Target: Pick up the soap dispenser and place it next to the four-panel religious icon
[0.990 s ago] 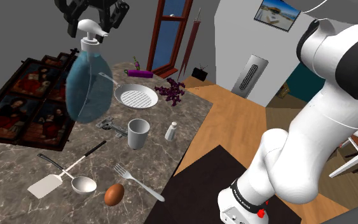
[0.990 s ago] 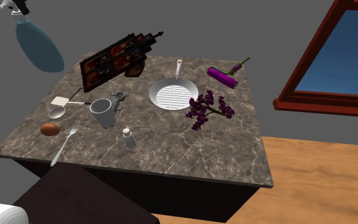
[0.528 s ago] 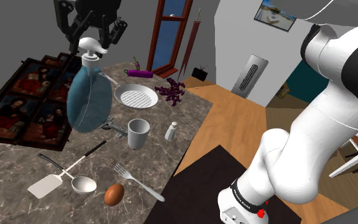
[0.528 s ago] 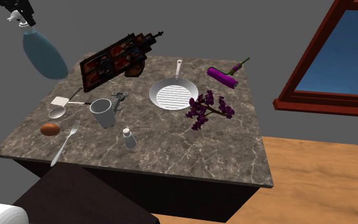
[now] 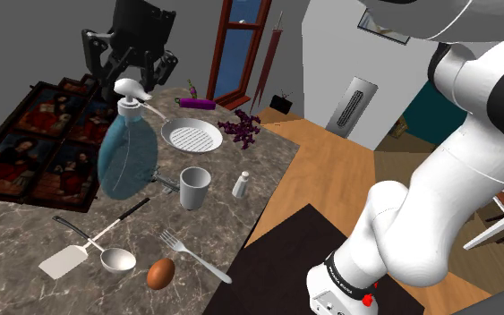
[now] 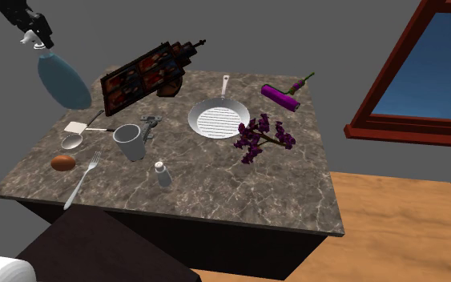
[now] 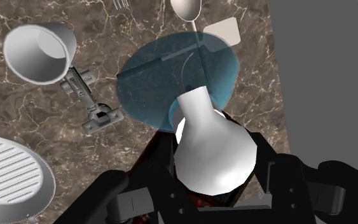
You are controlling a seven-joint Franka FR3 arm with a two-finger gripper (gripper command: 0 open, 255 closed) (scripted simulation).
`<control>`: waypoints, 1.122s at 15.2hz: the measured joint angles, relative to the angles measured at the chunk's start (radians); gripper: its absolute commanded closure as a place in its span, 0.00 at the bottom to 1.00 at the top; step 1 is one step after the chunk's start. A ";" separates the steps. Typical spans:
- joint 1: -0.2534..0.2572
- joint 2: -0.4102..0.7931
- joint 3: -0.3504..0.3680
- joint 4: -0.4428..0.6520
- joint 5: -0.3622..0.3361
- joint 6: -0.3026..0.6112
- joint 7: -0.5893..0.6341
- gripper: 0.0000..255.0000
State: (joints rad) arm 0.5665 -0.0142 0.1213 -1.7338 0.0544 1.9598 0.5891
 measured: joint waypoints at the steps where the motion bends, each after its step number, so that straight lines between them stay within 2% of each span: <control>1: 0.000 0.000 0.000 -0.013 0.001 0.013 -0.002 1.00; 17: 0.001 0.015 0.001 -0.210 0.004 0.225 -0.011 1.00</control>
State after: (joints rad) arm 0.5679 0.0007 0.1227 -1.9443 0.0586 2.1849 0.5781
